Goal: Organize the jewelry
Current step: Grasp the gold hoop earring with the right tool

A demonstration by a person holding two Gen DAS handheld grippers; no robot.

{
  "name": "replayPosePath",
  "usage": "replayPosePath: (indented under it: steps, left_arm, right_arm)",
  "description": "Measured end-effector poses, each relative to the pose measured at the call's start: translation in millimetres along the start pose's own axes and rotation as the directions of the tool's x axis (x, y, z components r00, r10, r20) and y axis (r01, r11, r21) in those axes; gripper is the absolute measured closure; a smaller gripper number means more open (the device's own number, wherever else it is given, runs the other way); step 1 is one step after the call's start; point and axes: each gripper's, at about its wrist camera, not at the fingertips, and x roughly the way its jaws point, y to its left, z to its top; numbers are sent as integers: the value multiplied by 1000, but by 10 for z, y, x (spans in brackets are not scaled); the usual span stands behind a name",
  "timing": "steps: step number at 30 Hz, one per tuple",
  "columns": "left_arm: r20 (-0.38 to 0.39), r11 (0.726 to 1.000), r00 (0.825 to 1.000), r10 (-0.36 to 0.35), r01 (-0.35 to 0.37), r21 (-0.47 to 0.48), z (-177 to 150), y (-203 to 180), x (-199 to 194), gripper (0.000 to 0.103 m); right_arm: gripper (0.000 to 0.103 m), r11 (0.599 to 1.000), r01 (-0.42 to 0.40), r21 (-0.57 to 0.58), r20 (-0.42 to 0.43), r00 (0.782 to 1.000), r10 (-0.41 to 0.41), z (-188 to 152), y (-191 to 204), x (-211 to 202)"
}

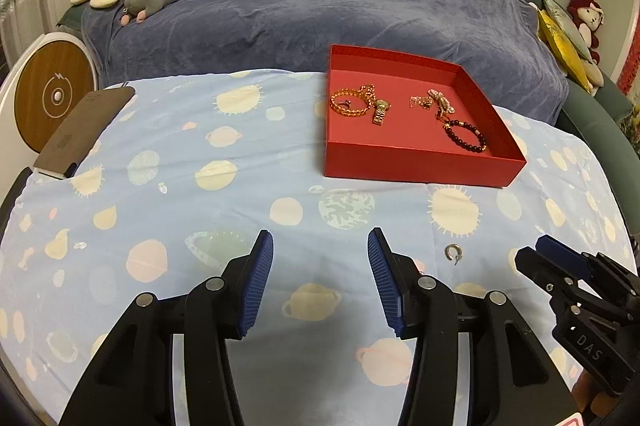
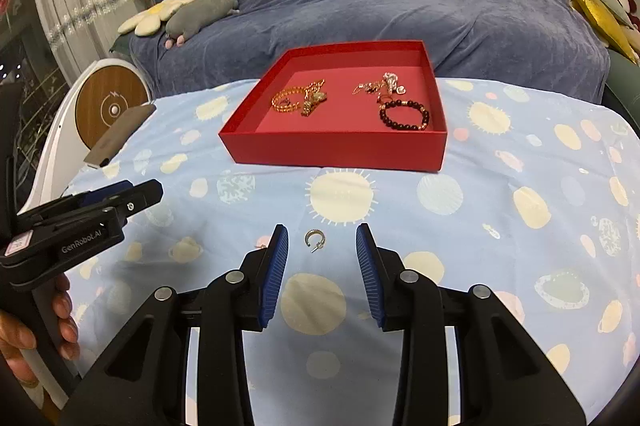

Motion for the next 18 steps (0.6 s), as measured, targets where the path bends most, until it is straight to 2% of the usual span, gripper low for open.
replayPosePath:
  steps: [8, 18]
  left_arm:
    - [-13, 1000, 1000, 5, -5, 16, -71, 38, 62, 43]
    - [-40, 1000, 999, 1, 0, 25, -134, 75, 125, 42]
  right_arm:
    - [68, 1000, 16, -27, -49, 999, -17, -66, 78, 348]
    - [68, 998, 39, -39, -87, 995, -42, -103, 91, 625]
